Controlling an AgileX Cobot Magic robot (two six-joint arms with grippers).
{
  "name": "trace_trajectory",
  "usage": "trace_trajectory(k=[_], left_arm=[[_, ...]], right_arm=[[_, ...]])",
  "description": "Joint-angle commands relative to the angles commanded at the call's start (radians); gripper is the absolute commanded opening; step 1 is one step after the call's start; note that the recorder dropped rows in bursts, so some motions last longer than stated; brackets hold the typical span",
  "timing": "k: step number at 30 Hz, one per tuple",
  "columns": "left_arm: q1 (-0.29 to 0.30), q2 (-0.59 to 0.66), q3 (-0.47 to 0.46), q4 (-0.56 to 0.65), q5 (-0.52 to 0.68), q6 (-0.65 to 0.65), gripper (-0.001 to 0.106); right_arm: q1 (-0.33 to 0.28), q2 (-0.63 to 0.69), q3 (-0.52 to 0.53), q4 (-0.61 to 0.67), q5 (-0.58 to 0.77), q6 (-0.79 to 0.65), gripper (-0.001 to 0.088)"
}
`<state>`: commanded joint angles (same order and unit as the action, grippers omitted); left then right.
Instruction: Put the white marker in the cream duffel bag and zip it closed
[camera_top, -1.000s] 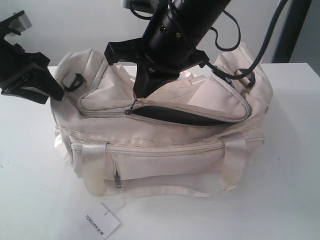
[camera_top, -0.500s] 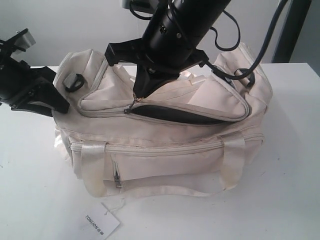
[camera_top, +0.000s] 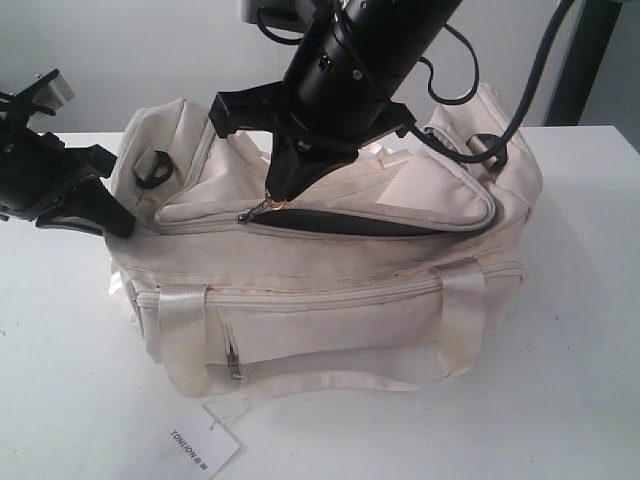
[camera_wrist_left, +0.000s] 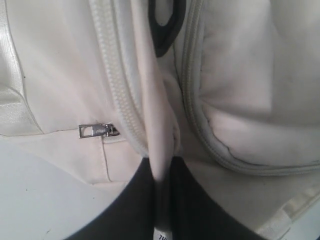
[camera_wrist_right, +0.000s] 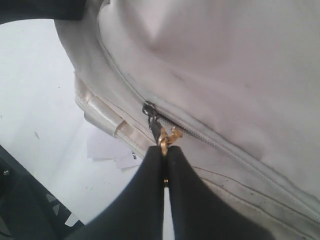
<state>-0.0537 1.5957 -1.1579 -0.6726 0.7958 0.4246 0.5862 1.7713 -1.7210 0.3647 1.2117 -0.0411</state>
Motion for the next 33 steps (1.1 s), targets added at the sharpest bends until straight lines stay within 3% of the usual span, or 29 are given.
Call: trace_trajectory(k=[15, 24, 33], left_arm=[[0.0, 0.0, 0.0, 0.0, -0.007, 0.002, 0.0], [0.0, 0.0, 0.0, 0.0, -0.01, 0.002, 0.0], [0.0, 0.0, 0.0, 0.007, -0.01, 0.022, 0.0]], right_arm=[[0.0, 0.0, 0.004, 0.002, 0.002, 0.0, 0.0], [0.0, 0.0, 0.14, 0.004, -0.053, 0.0, 0.0], [0.0, -0.045, 0.193, 0.004, -0.078, -0.007, 0.0]])
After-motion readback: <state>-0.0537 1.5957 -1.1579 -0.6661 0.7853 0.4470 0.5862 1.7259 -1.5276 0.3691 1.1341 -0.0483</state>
